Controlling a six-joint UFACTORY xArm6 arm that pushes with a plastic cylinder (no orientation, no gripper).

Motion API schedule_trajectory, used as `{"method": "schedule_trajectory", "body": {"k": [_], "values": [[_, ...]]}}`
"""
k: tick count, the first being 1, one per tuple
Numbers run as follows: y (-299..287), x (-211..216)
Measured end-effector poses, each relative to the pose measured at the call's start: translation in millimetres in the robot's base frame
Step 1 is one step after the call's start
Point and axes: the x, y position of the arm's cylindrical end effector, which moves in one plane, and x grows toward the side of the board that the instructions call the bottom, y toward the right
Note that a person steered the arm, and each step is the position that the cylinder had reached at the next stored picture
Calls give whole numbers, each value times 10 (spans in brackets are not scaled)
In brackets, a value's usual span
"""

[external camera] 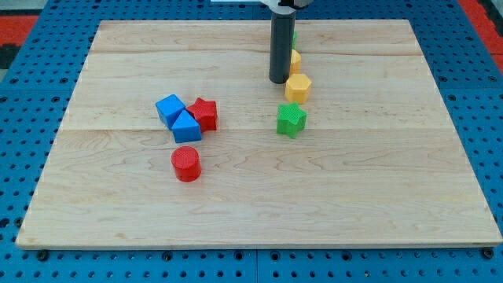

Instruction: Push the red star along with blue triangle a bit down and left

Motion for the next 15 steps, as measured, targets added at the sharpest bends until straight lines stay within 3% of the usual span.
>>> {"method": "schedule_trajectory", "body": {"k": [3, 5, 13, 15], "values": [[-76, 57], [-854, 65], [-922, 230], [-835, 678]]}}
